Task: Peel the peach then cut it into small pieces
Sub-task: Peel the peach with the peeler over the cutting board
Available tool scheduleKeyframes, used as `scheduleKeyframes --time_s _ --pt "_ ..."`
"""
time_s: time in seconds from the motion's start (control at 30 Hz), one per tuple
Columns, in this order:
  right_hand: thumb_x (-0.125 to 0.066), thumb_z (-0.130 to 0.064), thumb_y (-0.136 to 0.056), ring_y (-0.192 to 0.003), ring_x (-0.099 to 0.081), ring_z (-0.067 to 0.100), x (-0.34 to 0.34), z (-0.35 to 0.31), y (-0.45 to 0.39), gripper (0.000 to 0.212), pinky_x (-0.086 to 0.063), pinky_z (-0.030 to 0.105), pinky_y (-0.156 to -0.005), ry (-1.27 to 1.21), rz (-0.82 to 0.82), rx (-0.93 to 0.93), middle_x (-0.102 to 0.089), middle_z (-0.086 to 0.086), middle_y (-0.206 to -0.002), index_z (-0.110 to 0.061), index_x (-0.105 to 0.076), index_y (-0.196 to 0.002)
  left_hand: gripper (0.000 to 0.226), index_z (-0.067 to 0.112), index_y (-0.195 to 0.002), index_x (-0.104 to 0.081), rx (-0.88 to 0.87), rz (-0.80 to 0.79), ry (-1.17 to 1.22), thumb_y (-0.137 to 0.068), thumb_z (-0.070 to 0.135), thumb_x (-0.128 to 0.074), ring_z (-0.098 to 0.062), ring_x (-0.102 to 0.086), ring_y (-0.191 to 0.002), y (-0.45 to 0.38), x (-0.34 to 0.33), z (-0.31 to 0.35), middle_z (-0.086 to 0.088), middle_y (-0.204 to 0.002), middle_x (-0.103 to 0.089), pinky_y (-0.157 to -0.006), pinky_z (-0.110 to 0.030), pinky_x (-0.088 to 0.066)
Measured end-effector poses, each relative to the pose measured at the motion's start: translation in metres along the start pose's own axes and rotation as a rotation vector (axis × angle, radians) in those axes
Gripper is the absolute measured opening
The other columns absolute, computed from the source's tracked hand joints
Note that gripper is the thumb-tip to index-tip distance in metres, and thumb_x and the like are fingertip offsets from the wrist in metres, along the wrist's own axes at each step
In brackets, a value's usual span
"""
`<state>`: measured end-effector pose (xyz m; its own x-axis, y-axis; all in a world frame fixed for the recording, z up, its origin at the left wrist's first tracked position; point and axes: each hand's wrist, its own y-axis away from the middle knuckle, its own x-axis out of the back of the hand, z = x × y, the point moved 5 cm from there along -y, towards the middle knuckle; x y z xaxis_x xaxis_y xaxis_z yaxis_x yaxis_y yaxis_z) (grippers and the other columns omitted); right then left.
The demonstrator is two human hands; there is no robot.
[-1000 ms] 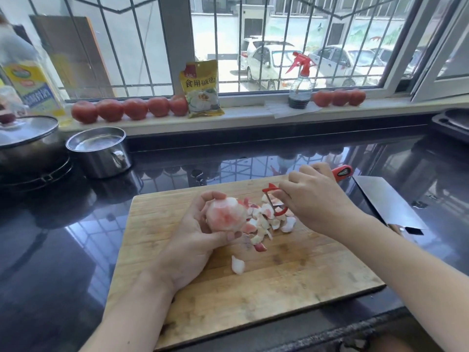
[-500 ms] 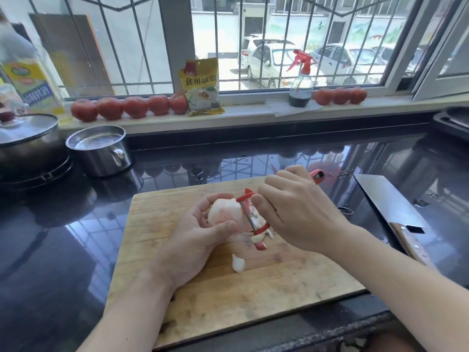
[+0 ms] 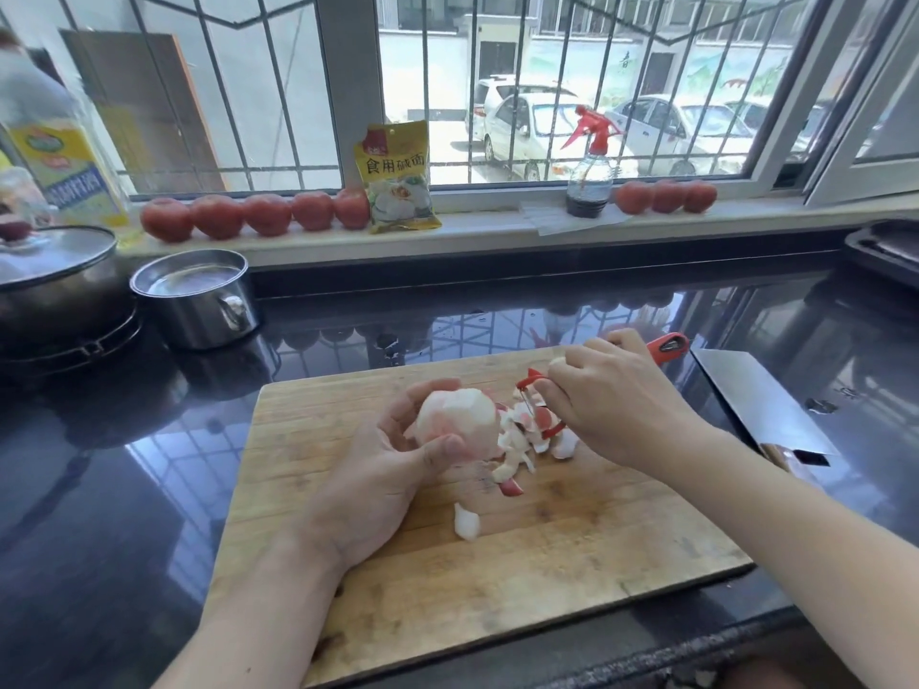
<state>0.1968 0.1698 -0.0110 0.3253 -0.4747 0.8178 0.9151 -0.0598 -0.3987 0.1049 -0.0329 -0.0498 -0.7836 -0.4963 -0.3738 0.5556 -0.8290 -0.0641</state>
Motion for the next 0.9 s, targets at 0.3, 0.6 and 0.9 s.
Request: scheduleKeyframes --time_s 0.3,0.6,0.9 --pt "-0.03 -0.042 -0.105 -0.06 -0.04 0.013 0.047 -0.004 -0.009 0.054 -0.036 0.034 -0.07 -0.553 0.097 -0.051 -0.042 -0.008 -0.06 -0.016 -0.046 -0.061 0.077 0.028 -0.128 -0.07 -0.019 0.011 -0.126 -0.058 0.015 -0.099 -0.028 -0.067 -0.115 -0.001 0.002 -0.004 -0.006 -0.127 -0.07 -0.092 -0.037 -0.056" --pt "-0.031 -0.041 -0.106 -0.068 -0.05 0.015 0.023 -0.014 -0.009 0.05 -0.037 0.035 -0.074 -0.274 -0.039 0.041 -0.055 -0.009 -0.069 -0.021 -0.054 -0.067 0.062 0.019 -0.119 -0.066 -0.094 0.022 -0.17 -0.066 -0.004 -0.087 -0.028 -0.067 -0.106 0.0 0.007 -0.005 -0.008 -0.118 -0.07 -0.086 -0.036 -0.058" --pt "-0.027 -0.043 -0.105 -0.064 -0.044 0.016 0.037 -0.007 -0.005 0.052 -0.035 0.035 -0.074 -0.358 0.042 -0.045 -0.047 -0.009 -0.064 -0.022 -0.054 -0.066 0.067 0.015 -0.124 -0.056 -0.082 0.002 -0.154 -0.068 -0.009 -0.085 -0.054 -0.065 -0.113 -0.003 0.008 -0.01 -0.023 -0.131 -0.061 -0.1 -0.069 -0.05"
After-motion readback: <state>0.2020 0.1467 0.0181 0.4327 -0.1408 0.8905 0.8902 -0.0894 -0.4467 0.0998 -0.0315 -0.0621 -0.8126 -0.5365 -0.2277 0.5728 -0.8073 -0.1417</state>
